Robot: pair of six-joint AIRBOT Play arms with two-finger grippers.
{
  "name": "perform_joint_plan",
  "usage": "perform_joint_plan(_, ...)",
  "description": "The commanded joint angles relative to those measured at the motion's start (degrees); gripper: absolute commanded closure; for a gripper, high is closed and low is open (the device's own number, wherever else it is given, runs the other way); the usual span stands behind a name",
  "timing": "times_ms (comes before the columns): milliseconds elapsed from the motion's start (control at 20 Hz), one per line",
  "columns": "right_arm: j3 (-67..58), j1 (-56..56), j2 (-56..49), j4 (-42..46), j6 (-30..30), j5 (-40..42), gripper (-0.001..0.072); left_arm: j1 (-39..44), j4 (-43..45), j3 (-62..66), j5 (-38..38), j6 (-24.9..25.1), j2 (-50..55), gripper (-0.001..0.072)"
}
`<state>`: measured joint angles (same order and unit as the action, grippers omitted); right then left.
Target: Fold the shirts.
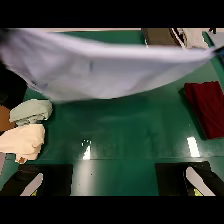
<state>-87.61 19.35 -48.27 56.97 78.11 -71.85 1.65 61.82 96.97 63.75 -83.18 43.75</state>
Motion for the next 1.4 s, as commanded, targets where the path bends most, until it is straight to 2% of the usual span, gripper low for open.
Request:
perform_joint_plan(0,-13.90,5.79,4.48,0.07,1.05,-2.29,0.0695,-0.04,5.73,17.07,-0.13,-2.51,-0.70,0.0687)
perform_joint_plan(150,-19.43,10.82,3.56,-0.02,2.58,-6.14,0.0695,-0.04,7.96,19.26,0.94,-3.61,-0.52,0.0686)
perform_joint_plan(250,-21.64,10.88,0.90,-0.02,4.00,-8.61,0.0695,-0.04,8.46,19.12,6.10,-3.87,2.19,0.0686)
perform_joint_plan(400,-22.14,6.03,-5.57,0.28,5.20,-11.80,0.0695,-0.02,8.09,14.84,12.15,-3.87,8.48,0.0686)
perform_joint_plan(500,-20.28,0.39,-11.17,3.63,6.36,-12.79,0.0696,-0.02,7.34,9.57,13.81,-3.85,13.77,0.0686)
perform_joint_plan(650,-12.92,-7.28,-20.22,13.33,8.98,-14.12,0.0695,-0.04,5.73,0.59,12.15,-3.80,22.43,0.0685)
perform_joint_plan(750,-7.41,-9.75,-26.88,14.03,9.01,-13.55,0.0695,-0.04,5.66,-3.91,9.29,-3.76,28.55,0.0685)
perform_joint_plan(850,-3.61,-10.91,-33.42,14.12,8.92,-9.29,0.0696,-0.04,5.75,-5.57,5.53,-3.26,35.30,0.0685)
perform_joint_plan(950,-3.54,-11.04,-39.23,13.05,8.81,-5.31,0.0696,-0.04,5.14,-5.55,1.16,-1.51,41.35,0.0685)
perform_joint_plan(1100,-8.85,-11.04,-45.88,13.11,8.81,-3.52,0.0696,-0.04,4.11,-5.53,-3.08,-0.33,46.84,0.0685)
perform_joint_plan(1250,-14.64,-10.27,-47.32,13.31,8.35,-4.46,0.0696,-0.04,4.11,-5.53,-1.99,2.34,47.65,0.0685)
perform_joint_plan(1350,-14.47,-9.53,-45.81,14.05,6.14,-6.82,0.0695,-0.04,5.62,-5.64,2.25,4.02,47.67,0.0685)
